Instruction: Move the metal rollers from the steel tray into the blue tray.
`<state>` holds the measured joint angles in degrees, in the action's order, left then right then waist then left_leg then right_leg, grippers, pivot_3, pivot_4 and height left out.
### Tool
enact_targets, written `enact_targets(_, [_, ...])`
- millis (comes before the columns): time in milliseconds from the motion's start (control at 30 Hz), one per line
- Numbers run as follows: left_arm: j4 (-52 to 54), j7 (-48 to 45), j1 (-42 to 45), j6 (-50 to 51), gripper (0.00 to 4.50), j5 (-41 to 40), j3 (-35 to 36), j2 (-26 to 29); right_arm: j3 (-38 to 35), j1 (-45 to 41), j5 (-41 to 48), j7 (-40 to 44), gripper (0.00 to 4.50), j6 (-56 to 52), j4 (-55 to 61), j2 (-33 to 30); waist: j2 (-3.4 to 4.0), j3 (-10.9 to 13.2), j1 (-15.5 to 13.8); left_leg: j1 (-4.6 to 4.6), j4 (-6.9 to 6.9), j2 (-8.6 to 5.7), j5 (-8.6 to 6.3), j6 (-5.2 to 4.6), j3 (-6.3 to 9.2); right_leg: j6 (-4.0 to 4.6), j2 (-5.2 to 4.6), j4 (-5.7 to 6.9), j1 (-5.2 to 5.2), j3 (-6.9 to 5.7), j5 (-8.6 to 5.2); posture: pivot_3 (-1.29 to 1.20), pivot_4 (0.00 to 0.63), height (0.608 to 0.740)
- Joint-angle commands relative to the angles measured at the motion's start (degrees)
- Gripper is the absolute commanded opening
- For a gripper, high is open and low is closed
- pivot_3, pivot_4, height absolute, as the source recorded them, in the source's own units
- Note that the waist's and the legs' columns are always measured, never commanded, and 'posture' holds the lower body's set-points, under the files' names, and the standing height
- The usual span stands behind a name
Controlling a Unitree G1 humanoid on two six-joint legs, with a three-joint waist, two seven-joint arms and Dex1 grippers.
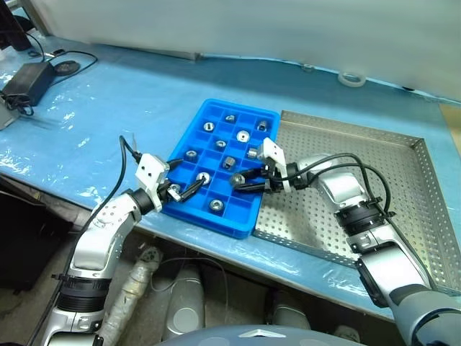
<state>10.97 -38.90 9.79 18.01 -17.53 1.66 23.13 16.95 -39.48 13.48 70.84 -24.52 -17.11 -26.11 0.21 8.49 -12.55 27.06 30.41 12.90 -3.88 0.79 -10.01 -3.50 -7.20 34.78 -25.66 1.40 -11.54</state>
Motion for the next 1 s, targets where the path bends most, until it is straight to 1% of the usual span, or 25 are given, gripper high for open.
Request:
enact_targets(33, [-0.29, -1.22, 2.57, -0.92, 4.50, -0.21, -1.09, 0.36, -0.87, 1.28, 0.18, 0.22, 1.61, -0.99, 2.73, -1.42, 0.00, 0.00, 0.02, -0.01, 0.01, 0.01, 0.00, 0.00, 0.01, 0.00, 0.01, 0.04, 0.02, -0.02, 0.00, 0.30, 0.150, 0.740])
enact_targets(133, [-1.29, -1.84, 3.53, -1.13, 4.50, -0.20, -1.72, 0.31, -1.01, 2.70, 0.24, -0.18, 1.61, -1.89, 4.35, -2.16, -0.01, -0.01, 0.18, -0.01, 0.06, -0.01, 0.00, 0.00, 0.02, 0.01, 0.00, 0.03, 0.05, 0.00, 0.02, 0.28, 0.150, 0.740])
enact_targets(200, [-2.11, -2.39, 4.29, -1.26, 4.50, -0.26, -2.19, 0.29, -1.91, 3.57, 0.66, -1.51, 2.36, -2.89, 5.51, -2.09, -0.01, -0.01, 0.27, -0.01, 0.08, -0.01, 0.00, 0.00, 0.02, 0.02, 0.00, 0.02, 0.08, 0.00, 0.02, 0.26, 0.150, 0.740])
enact_targets(233, [-2.49, -2.64, 4.70, -1.31, 4.50, -0.29, -2.44, 0.19, -2.45, 3.80, 1.00, -2.01, 2.58, -3.37, 6.01, -2.06, -0.01, -0.01, 0.37, -0.02, 0.08, -0.01, 0.00, 0.00, 0.02, 0.04, 0.00, 0.02, 0.08, -0.01, 0.03, 0.26, 0.150, 0.740])
enact_targets(300, [-2.84, -2.99, 5.20, -1.32, 4.50, -0.36, -2.76, 0.04, -3.06, 4.05, 1.59, -2.58, 3.31, -4.28, 6.92, -2.22, -0.01, -0.01, 0.56, -0.02, 0.08, -0.01, 0.01, 0.01, 0.02, 0.10, 0.00, 0.02, 0.09, -0.01, 0.07, 0.25, 0.150, 0.740])
enact_targets(333, [-3.05, -3.14, 5.54, -1.31, 4.50, -0.44, -3.02, -0.21, -3.57, 4.09, 1.86, -3.04, 3.57, -4.30, 7.23, -2.22, -0.01, -0.01, 0.63, -0.02, 0.08, 0.00, 0.01, 0.01, 0.02, 0.12, 0.00, 0.02, 0.09, -0.01, 0.08, 0.23, 0.150, 0.740])
enact_targets(367, [-3.49, -3.58, 6.15, -1.26, 4.50, -0.80, -3.58, -0.82, -5.20, 3.83, 2.45, -4.72, 3.93, -4.26, 6.94, -1.61, -0.01, -0.01, 0.70, -0.03, 0.09, -0.01, 0.01, 0.01, 0.02, 0.13, 0.00, 0.03, 0.10, -0.01, 0.09, 0.20, 0.150, 0.740])
enact_targets(433, [-4.47, -4.46, 7.23, -1.26, 4.50, -1.29, -4.46, -1.83, -7.91, 3.47, 3.32, -7.59, 3.93, -3.95, 6.81, -0.71, -0.01, -0.01, 0.84, -0.02, 0.09, -0.02, 0.01, 0.01, 0.02, 0.03, -0.01, 0.03, 0.12, 0.00, 0.04, 0.18, 0.150, 0.740])
enact_targets(500, [-8.13, -5.98, 9.99, -2.65, 4.50, -1.03, -5.49, -3.22, -12.58, 4.14, 5.03, -11.96, 3.93, -4.72, 8.85, -0.27, -0.01, -0.01, 1.26, -0.03, 0.16, -0.02, 0.01, 0.01, 0.01, 0.02, 0.00, 0.04, 0.11, 0.04, 0.05, 0.08, 0.150, 0.740])
enact_targets(567, [-12.43, -6.39, 13.96, -3.72, 4.50, -2.61, -4.34, -5.83, -17.19, 5.97, 6.29, -16.44, 3.93, -5.84, 11.89, -0.51, -0.01, -0.01, 1.74, 0.00, 0.19, -0.02, 0.01, 0.02, 0.00, -0.03, 0.00, 0.06, 0.12, 0.06, 0.10, 0.01, 0.150, 0.740])
enact_targets(600, [-13.77, -6.51, 15.24, -4.03, 4.50, -3.25, -3.72, -6.72, -18.40, 6.66, 6.67, -17.80, 3.93, -6.35, 12.88, -0.67, -0.01, -0.01, 2.24, 0.00, 0.25, -0.02, 0.01, 0.02, -0.01, -0.06, 0.00, 0.06, 0.15, 0.09, 0.12, 0.01, 0.150, 0.740])
enact_targets(633, [-15.41, -6.92, 16.75, -4.48, 4.50, -3.50, -3.41, -7.26, -19.74, 7.84, 7.06, -19.04, 3.93, -7.05, 14.16, -1.16, -0.01, -0.01, 2.83, 0.00, 0.29, -0.03, 0.02, 0.02, -0.02, -0.06, 0.00, 0.05, 0.20, 0.11, 0.13, -0.04, 0.150, 0.740])
enact_targets(700, [-21.29, -8.11, 20.90, -7.23, 4.50, -1.69, -4.11, -7.85, -23.57, 11.24, 6.90, -23.13, 3.93, -7.44, 17.06, -2.14, -0.02, -0.01, 3.92, -0.02, 0.42, -0.04, 0.02, 0.02, -0.03, -0.07, -0.01, 0.03, 0.29, 0.13, 0.15, -0.08, 0.150, 0.740])
enact_targets(800, [-28.70, -8.24, 25.21, -11.88, 4.50, 0.82, -4.73, -8.76, -26.05, 14.36, 5.25, -27.73, 3.93, -5.94, 19.19, -3.02, -0.02, -0.01, 5.56, -0.06, 0.42, -0.04, 0.02, 0.01, -0.04, -0.10, 0.00, -0.02, 0.29, 0.14, 0.16, -0.12, 0.150, 0.740])
enact_targets(900, [-36.37, -5.86, 29.23, -16.90, 4.50, 3.21, -4.01, -10.02, -29.65, 14.04, 4.87, -34.43, 3.93, -2.88, 18.08, -1.22, -0.02, -0.02, 7.76, -0.04, 0.45, -0.04, 0.02, 0.00, -0.07, 0.04, 0.00, -0.04, 0.23, 0.16, 0.26, -0.16, 0.150, 0.740])
enact_targets(1000, [-40.47, -5.63, 31.31, -19.10, 4.50, 2.79, -2.56, -11.28, -30.87, 12.91, 5.11, -36.79, 3.93, -1.35, 16.38, -0.78, -0.02, -0.02, 9.10, -0.03, 0.49, -0.03, 0.01, -0.01, -0.09, 0.22, 0.01, -0.04, 0.16, 0.19, 0.40, -0.17, 0.150, 0.740])
